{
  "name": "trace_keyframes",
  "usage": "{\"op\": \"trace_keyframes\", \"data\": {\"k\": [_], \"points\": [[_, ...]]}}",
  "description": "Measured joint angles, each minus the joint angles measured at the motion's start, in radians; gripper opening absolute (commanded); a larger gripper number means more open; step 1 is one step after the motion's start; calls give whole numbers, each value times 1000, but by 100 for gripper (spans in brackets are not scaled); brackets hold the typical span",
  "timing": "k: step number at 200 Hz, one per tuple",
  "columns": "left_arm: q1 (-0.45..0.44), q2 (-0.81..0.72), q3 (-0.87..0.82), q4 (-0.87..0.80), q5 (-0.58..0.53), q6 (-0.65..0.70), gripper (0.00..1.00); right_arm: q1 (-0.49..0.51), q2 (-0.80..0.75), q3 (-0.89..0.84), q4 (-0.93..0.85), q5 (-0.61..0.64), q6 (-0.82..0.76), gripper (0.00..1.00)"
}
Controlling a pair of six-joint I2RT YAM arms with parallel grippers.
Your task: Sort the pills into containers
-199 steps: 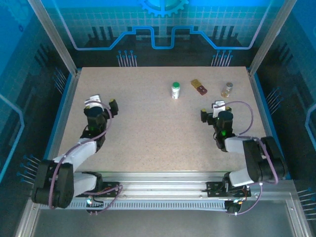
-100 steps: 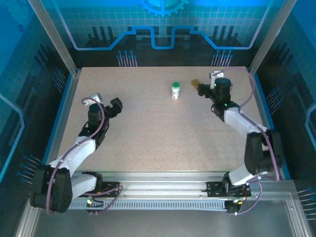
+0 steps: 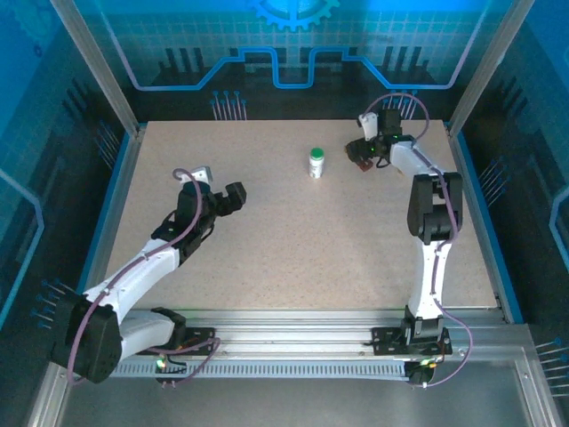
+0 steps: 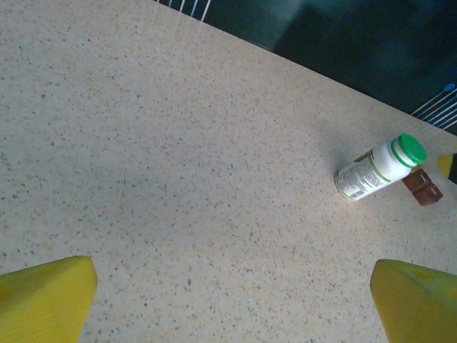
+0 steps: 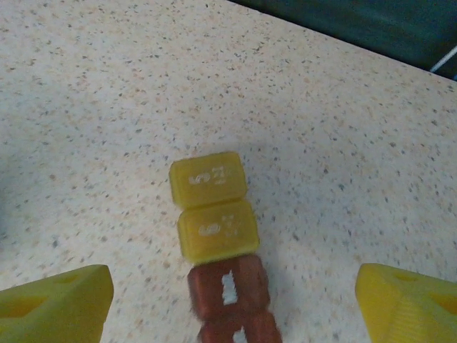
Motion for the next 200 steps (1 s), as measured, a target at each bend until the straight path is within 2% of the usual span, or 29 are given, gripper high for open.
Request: {"op": "trace_keyframes", "data": {"k": [56,84,118,151,166,180,200], "points": [[-14,0,-4,-19,31,-3,99,-3,298,488,-335,-44,-53,82],[-21,0,-14,-19,35,-5,99,-3,423,698,-483,-54,-60,76],[-21,9,-25,-19,43,-6,99,2,446,713,-564,-60,-56,63],[-21,22,-25,-20,55,-6,99,19,441,686,-555,-3,-57,48],[-22,23,-24,-20,58,-6,99,29,425,655,-536,25,-47,37],[-22,23,-25,-21,58,-8,99,38,394,606,-514,59,-25,23],[-22,23,-24,-25,59,-22,99,45,314,480,-476,110,39,26]]}}
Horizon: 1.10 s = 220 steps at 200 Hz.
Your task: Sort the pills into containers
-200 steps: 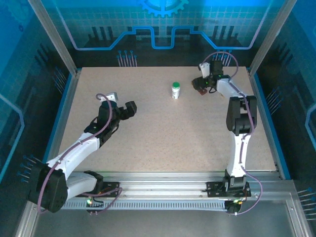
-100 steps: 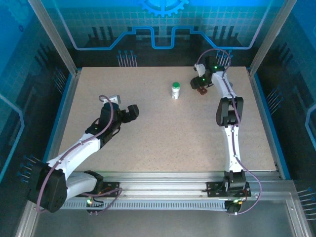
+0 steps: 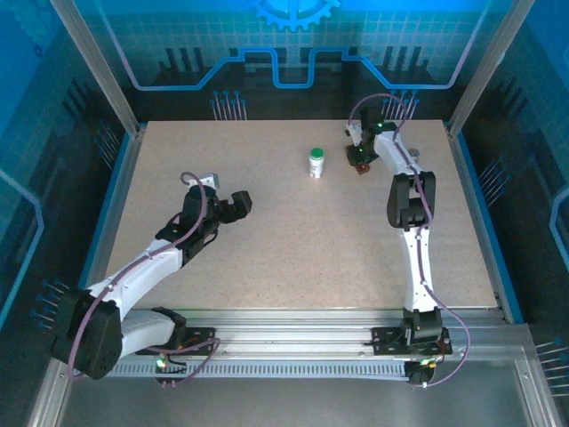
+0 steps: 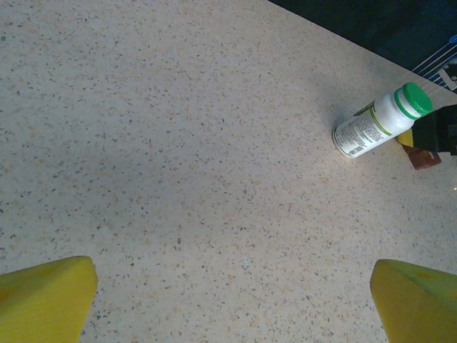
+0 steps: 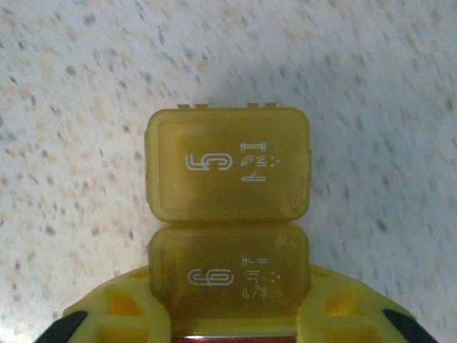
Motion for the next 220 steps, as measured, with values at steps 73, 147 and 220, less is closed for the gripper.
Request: {"op": "trace_keyframes", "data": {"k": [73,147,220], "points": [[-61,-132,-12,-71,-6,-22,99,178,-893,-952,295,333,491,32],[-137,-250,-15,-204,-35,-34,99,505,-1136,-1504,441,460,1124,32],[-138,-331,-60,-267,-89,-32,99,583,-838,-1345,519,462,1372,43]]}}
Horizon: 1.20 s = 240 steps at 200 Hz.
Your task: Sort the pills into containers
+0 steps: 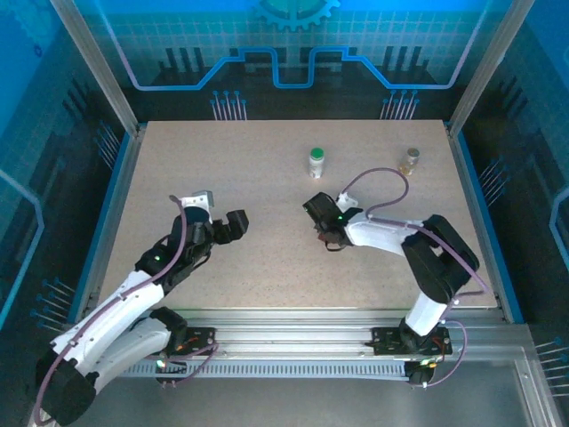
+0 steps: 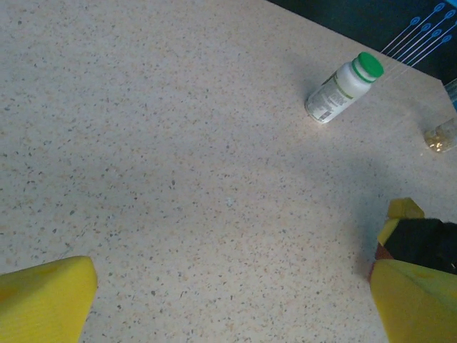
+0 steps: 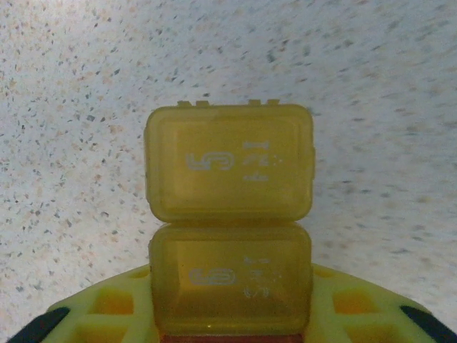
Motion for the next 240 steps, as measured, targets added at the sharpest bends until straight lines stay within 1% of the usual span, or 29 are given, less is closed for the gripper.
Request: {"op": "trace_keyframes", "data": {"k": [13,21,38,61,92,108,125,156,174,195,207,240], "points": [[0,10,-4,-2,0,1,99,0,41,31,8,-13,12,51],[0,18,-4,-4,-1,3,99,0,57,47,12,-21,18,57],[0,32,-4,-5,-5,4,99,0,67,61,23,-30,22,65],[0,48,-4,-4,-7,4,99,0,66,61,30,-34,21,66],[0,73,-4,-4,-6,4,99,-3,27,25,52,-56,-29,62],[-1,84,-4,-4,-6,4,98,-16,-24,-2,51,-68,-106,62],[-9,98,-4,3,-6,8,95,-49,-79,-5,47,-99,-215,62],[-40,151,-4,49,12,37,92,-163,-151,2,42,-202,-478,60],[-63,213,-2,88,32,67,90,-230,-145,19,37,-292,-605,59],[-97,308,30,104,47,106,89,-304,-101,58,29,-431,-739,53],[-113,362,60,113,56,130,87,-330,-64,80,30,-500,-790,50],[-152,481,142,148,77,195,84,-349,18,94,42,-653,-895,55]]}}
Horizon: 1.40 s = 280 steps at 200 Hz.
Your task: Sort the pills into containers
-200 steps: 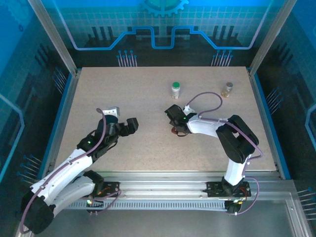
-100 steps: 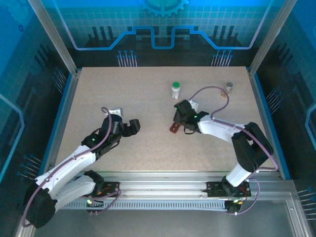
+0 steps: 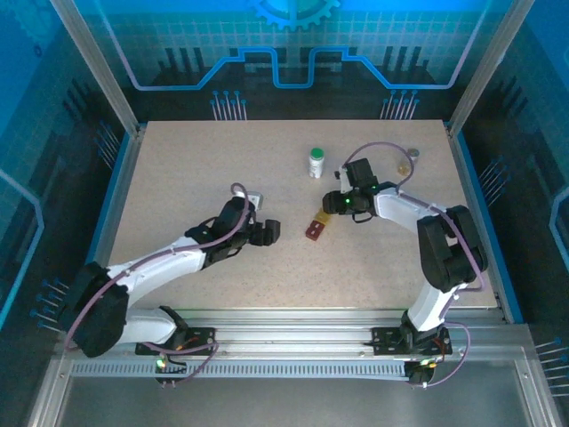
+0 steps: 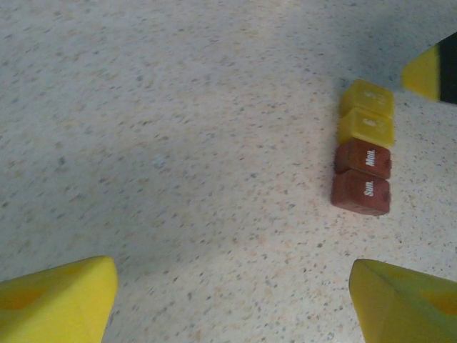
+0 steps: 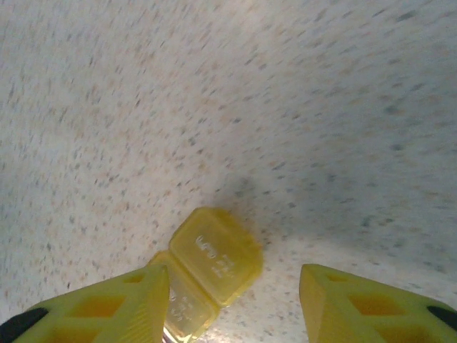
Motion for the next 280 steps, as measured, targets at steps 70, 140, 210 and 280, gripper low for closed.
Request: {"op": "trace_keyframes", "data": {"k": [70,140,210,280], "points": [[-61,158,93,6,14,56,78,-8,68,5,49,-112,-34,55],[-90,172,98,19,6,50,77,-12,67,-83,143,-149,78,51],[-105,181,111,16,-19,38,77,-13,66,-143,251,-231,204,46],[-117,193,127,2,-54,37,77,-20,41,-246,411,-262,356,43]]}}
